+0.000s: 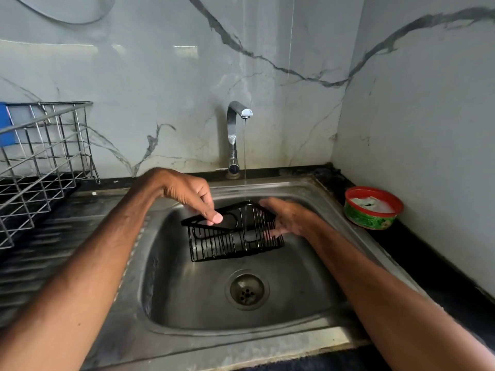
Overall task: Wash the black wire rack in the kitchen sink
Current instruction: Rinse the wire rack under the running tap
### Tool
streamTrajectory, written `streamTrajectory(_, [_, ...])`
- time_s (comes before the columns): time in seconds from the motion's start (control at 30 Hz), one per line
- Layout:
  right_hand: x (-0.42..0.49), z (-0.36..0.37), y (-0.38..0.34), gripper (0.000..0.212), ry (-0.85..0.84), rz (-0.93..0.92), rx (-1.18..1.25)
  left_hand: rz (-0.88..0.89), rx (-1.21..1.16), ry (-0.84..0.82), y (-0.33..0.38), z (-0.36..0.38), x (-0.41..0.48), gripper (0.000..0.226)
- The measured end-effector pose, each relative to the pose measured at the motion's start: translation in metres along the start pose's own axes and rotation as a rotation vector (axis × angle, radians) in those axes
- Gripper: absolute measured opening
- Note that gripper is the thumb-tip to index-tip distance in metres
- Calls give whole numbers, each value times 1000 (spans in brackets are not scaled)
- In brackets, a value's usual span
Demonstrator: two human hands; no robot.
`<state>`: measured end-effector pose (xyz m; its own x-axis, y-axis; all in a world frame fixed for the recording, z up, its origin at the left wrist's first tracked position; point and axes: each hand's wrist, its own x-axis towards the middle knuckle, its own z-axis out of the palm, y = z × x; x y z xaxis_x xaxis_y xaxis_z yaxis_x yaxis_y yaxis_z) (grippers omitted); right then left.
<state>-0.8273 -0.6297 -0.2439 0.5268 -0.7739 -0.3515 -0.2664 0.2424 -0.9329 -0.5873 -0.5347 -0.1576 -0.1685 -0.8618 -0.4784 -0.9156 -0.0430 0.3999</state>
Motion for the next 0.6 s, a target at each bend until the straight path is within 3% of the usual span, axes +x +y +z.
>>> streamTrajectory(0.1, [-8, -2, -5, 9, 105, -106, -45, -66, -110, -93, -5, 1, -1, 51])
streamTrajectory(0.2, [-12, -2, -13, 5, 185, -179, 28, -58, -116, -24, -9, 0, 3, 59])
streamTrajectory(0.33, [-27, 2, -30, 4, 266, -270, -171, -86, -178, 91, -12, 4, 12, 92])
streamTrajectory(0.43, [-34, 6, -36, 4, 236, -327, -260, -186, -167, 69, -7, 11, 21, 93])
streamTrajectory(0.6, [-41, -11, -45, 8, 187, -340, -84, -337, -308, 69, -6, 31, 45, 90])
